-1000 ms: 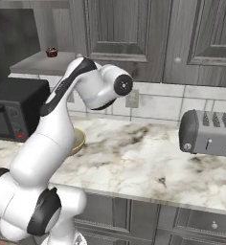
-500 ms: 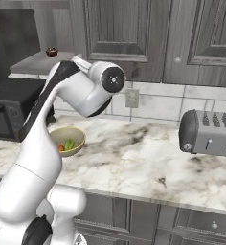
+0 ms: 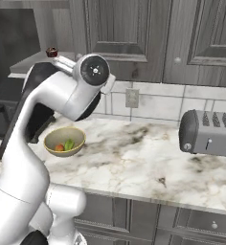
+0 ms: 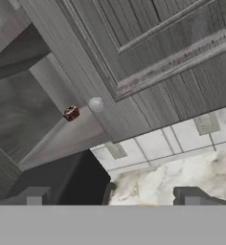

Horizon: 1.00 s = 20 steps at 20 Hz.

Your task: Open the cabinet. Pick the apple and mango from the cabinet and place them into the bowl. Then close the cabinet.

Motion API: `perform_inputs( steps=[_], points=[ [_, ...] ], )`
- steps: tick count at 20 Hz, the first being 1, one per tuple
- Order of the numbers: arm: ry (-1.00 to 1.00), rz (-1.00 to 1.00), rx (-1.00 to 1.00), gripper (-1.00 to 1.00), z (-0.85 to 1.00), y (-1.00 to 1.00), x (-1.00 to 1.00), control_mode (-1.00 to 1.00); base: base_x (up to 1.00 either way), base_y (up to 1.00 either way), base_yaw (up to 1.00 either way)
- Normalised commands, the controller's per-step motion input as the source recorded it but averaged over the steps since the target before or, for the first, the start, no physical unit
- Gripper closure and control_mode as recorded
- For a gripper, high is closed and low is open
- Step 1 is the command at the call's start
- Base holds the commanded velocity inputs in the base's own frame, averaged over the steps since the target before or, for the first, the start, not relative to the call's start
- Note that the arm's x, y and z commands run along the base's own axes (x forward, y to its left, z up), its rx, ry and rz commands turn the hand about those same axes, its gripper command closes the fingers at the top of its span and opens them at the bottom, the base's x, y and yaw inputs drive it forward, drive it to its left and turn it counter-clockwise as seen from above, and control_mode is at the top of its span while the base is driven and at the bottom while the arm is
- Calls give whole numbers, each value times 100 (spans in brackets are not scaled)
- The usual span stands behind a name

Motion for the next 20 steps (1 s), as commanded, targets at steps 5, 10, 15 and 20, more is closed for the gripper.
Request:
perform_inputs(
  steps=[5,10,15,20],
  points=[
    [0,0,-5,-100,0,31,-48,-100,0,0,0],
    [0,0,-6,-100,0,39,-52,-100,0,0,0],
    [0,0,-5,-100,0,40,-47,-100,0,0,0],
    [0,0,-7,-100,0,47,-34,-100,0,0,0]
  ],
)
